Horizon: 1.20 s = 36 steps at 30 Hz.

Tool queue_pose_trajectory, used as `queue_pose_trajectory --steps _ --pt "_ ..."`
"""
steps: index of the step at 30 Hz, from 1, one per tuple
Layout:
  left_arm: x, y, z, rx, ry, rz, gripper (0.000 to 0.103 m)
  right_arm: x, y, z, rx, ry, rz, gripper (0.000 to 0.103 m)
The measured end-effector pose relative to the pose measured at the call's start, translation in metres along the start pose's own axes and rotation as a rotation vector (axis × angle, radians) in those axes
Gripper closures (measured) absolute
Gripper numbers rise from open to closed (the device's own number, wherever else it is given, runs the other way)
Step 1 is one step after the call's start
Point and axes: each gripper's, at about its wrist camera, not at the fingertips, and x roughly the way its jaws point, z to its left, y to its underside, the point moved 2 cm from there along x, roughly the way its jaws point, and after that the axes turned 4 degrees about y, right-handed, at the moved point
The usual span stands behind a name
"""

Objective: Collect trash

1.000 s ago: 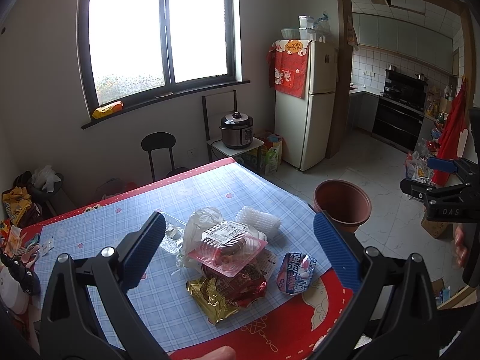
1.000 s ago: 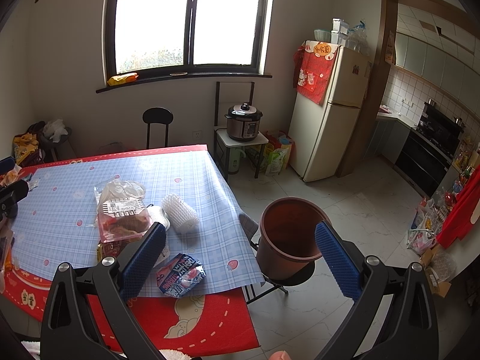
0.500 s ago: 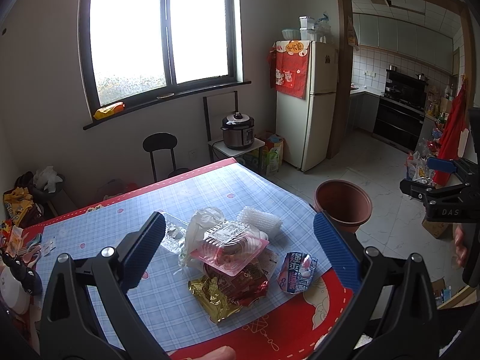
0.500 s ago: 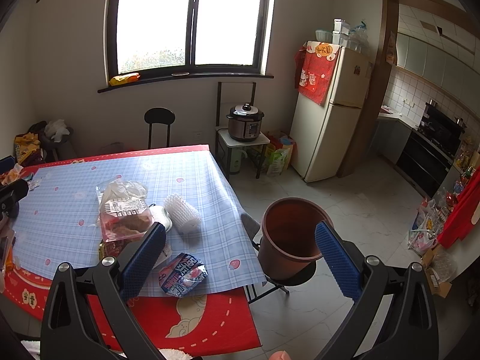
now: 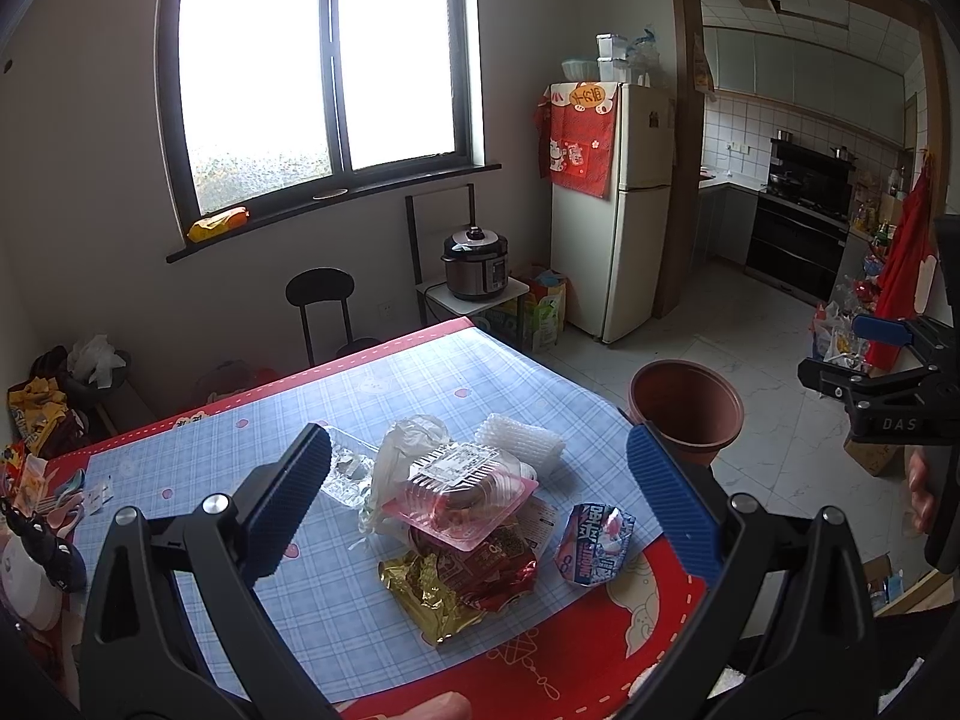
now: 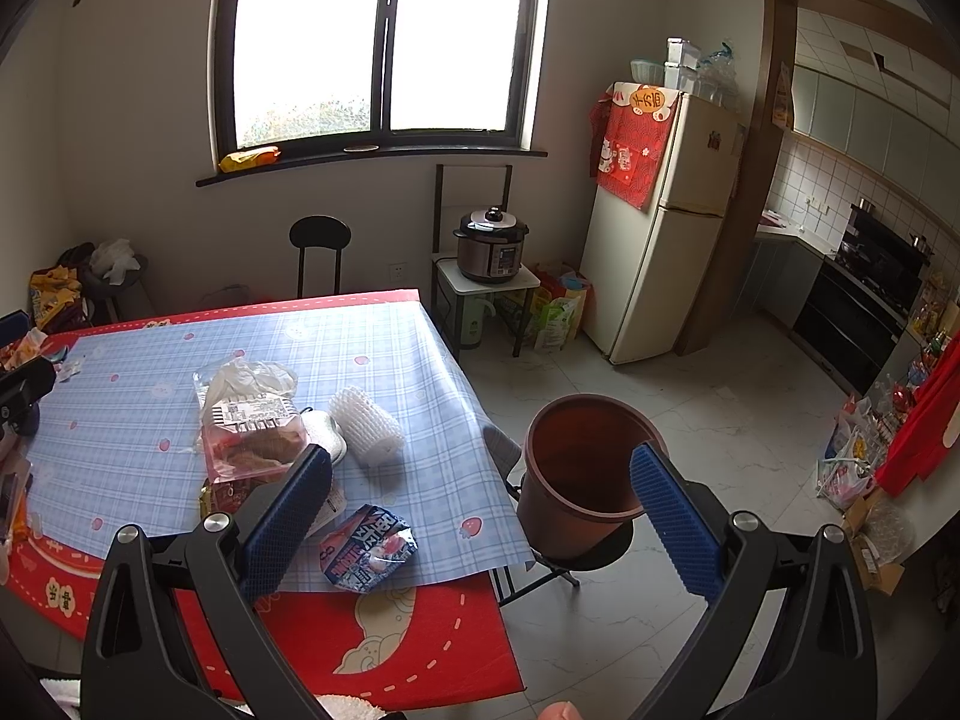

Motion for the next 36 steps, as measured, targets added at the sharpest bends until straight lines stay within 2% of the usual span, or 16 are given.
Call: queue_pose_trajectory --steps 9,17,24,30,33,36 --pt "-0.003 0.0 0.006 -0.011 0.003 0.001 0.005 0.002 0.003 0.013 0.005 -0.004 0.006 0.005" --pt "0.0 0.004 0.035 -0.056 0.07 0.007 0.005 0.015 0.004 0.021 0.061 -0.03 0.018 0.005" --pt "0.019 0.023 0.081 -0.125 0.097 0.042 0.005 0.041 0.018 0.05 0.099 -0.086 0.03 0.005" --pt "0.04 0.054 0.122 -0.193 0.111 0.065 0.005 0.075 0.035 0.079 0.139 -0.125 0.126 0.005" --pt "0.057 0.069 0.135 -0.232 0.119 0.098 0.005 0.088 0.045 0.09 0.129 -0.089 0.161 0.005" --pt "0.072 0.082 0.139 -0.271 0.103 0.129 0.006 0.099 0.055 0.096 0.105 -0.108 0.206 0.005"
